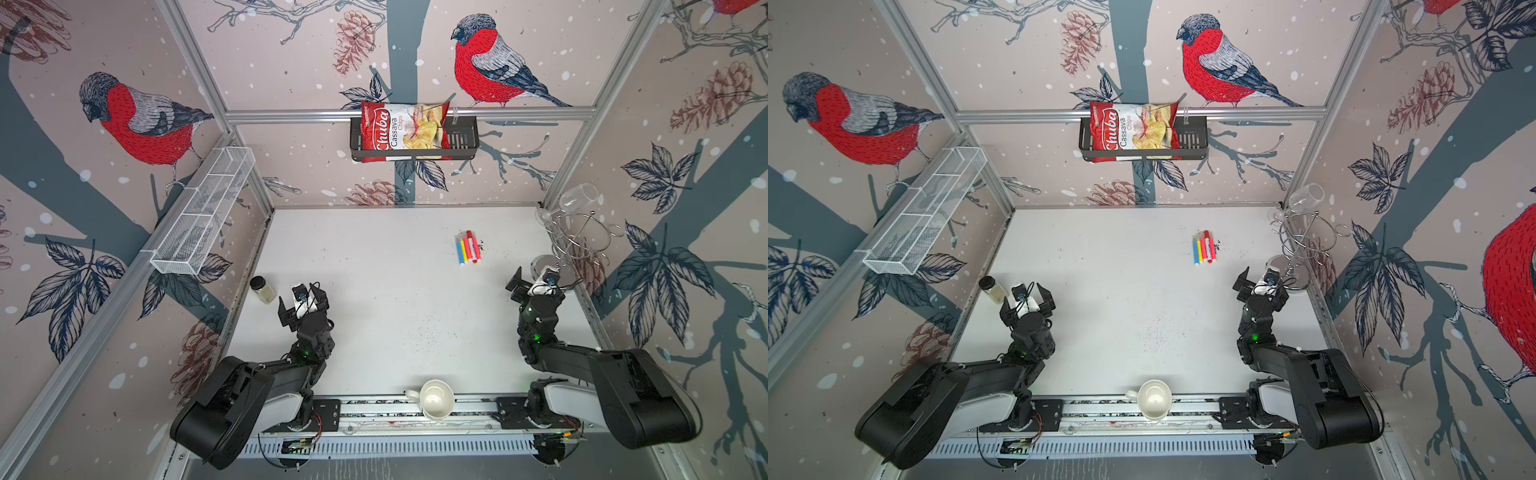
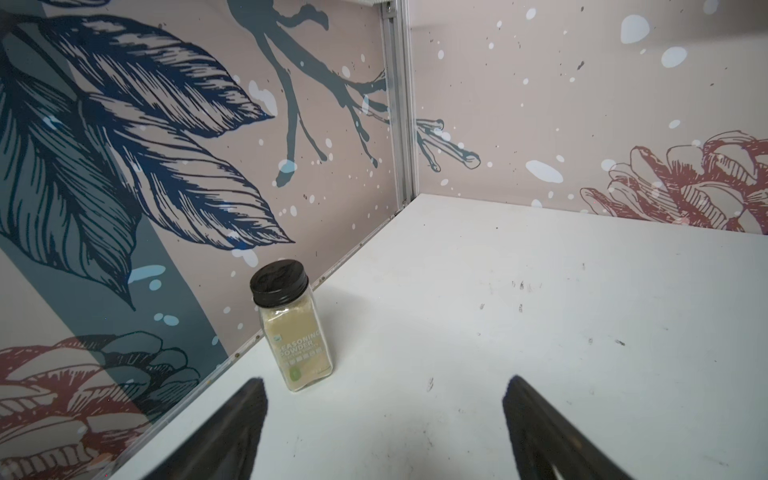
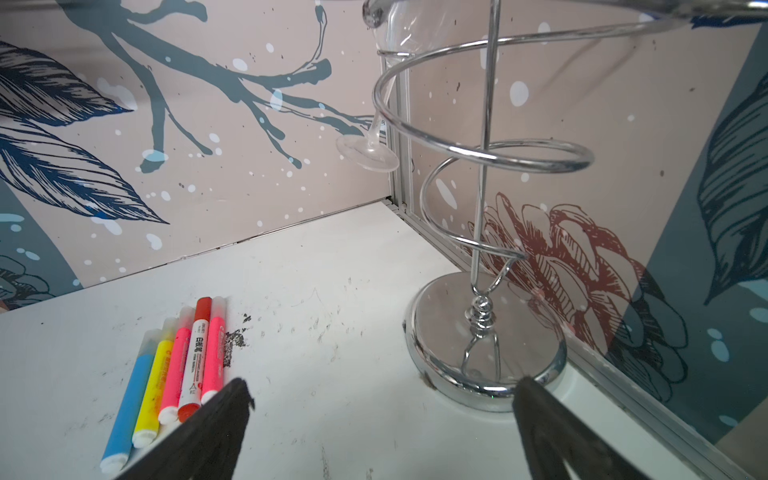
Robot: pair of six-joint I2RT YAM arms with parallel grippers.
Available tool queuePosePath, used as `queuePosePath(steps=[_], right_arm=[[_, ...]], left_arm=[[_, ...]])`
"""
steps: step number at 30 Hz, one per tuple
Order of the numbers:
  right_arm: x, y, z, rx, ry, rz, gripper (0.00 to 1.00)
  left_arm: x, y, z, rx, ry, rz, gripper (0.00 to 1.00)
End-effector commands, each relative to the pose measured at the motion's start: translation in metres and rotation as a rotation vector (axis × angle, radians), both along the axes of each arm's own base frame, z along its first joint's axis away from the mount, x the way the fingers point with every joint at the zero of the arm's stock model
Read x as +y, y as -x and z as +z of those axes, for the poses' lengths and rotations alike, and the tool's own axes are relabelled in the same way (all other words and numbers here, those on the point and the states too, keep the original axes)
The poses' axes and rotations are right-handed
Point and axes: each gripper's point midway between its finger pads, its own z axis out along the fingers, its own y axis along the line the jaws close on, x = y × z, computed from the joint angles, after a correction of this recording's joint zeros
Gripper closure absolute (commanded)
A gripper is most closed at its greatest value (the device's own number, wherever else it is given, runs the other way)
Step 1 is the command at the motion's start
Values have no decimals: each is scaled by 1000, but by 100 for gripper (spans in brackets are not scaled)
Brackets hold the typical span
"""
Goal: Insert the pens into the pen caps
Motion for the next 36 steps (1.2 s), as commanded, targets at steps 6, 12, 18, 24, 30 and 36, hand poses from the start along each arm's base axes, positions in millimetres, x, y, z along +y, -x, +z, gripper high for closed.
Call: queuePosePath(steps=[6, 12, 18, 24, 30, 36], right_arm=[[-4, 16, 18, -182, 47, 15, 1], [8, 2, 3, -93, 65, 58, 1], [14, 8, 7, -127, 102, 78, 0], [21, 11, 8, -135, 117, 120, 0], [21, 11, 8, -134, 117, 120, 0], [22, 8, 7, -125, 118, 129, 0]], left_arm=[[2, 4, 33, -184, 4, -8, 11], [-8, -4, 36, -204, -20, -67, 10], [-19, -9, 37, -196, -50, -138, 10], [-16, -24, 21, -162, -34, -214, 10], [-19, -30, 18, -149, -44, -241, 2], [-20, -31, 18, -148, -46, -243, 2]])
